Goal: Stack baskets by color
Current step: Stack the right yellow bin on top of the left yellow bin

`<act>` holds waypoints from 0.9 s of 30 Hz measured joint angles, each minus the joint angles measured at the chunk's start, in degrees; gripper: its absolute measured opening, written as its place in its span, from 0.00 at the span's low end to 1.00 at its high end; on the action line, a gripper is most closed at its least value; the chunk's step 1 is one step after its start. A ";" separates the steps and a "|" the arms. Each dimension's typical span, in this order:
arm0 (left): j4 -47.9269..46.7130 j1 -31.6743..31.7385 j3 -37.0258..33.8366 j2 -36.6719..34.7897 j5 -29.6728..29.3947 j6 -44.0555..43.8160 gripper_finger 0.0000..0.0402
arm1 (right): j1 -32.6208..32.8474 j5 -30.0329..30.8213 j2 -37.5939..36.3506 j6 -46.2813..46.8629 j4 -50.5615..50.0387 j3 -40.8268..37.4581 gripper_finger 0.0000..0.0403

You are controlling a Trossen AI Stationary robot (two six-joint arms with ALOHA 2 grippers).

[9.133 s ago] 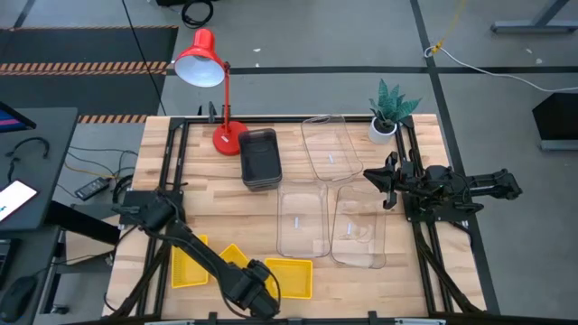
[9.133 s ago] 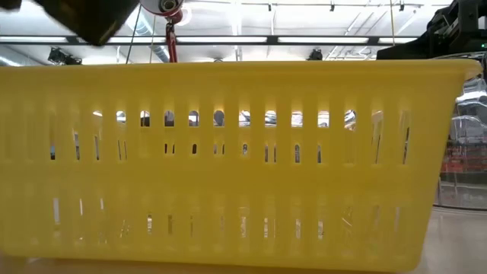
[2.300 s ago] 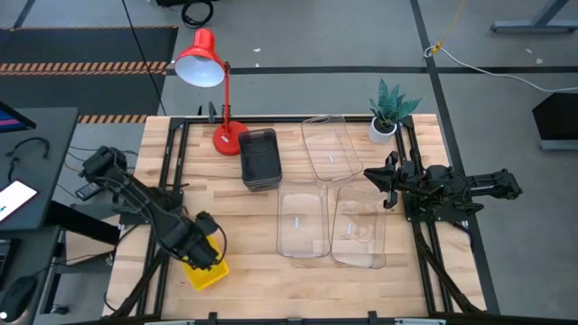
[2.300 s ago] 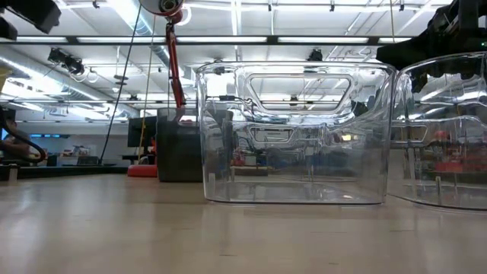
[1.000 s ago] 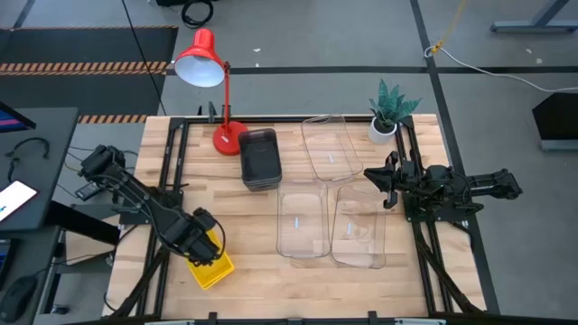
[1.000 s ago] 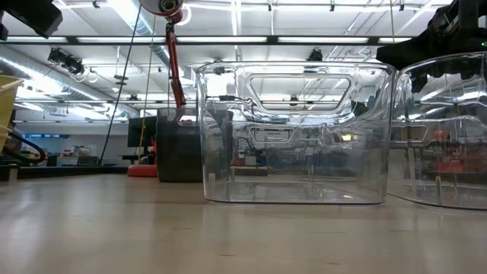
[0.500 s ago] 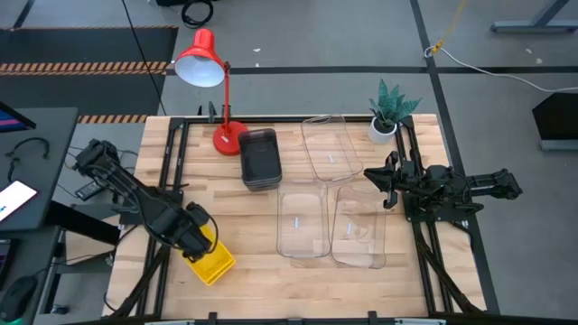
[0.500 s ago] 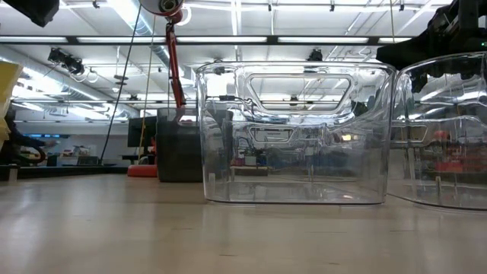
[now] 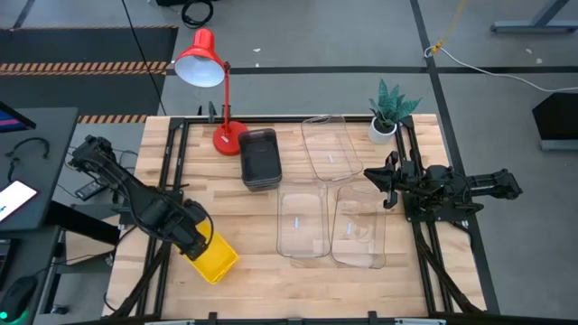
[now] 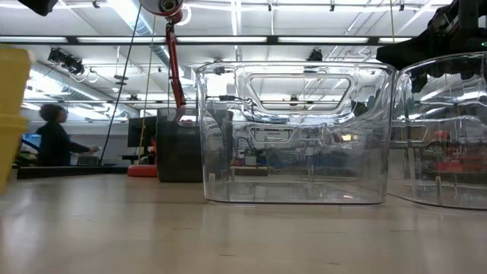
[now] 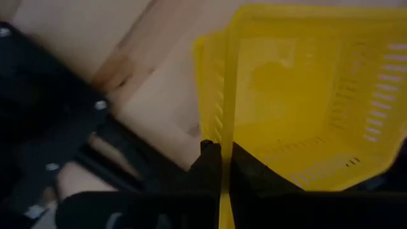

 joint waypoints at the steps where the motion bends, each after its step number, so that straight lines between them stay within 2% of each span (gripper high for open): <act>1: 1.20 0.00 0.00 -0.08 -0.05 -0.42 0.03 | 0.00 0.01 0.00 0.00 0.02 0.00 0.13; 15: 3.57 -0.95 0.00 0.29 1.43 -7.24 0.03 | 0.00 0.02 0.00 0.00 0.02 0.00 0.13; 20: 4.09 -1.29 -0.17 2.39 3.23 -7.85 0.03 | 0.00 0.02 -0.02 0.00 0.02 -0.01 0.13; 23: 4.01 -1.29 -0.20 4.11 2.83 -7.94 0.07 | 0.00 -0.01 -0.01 0.00 -0.01 0.00 0.13; 27: 3.94 -1.20 -0.22 5.42 2.50 -7.47 0.16 | 0.00 0.01 0.00 0.00 0.00 0.00 0.13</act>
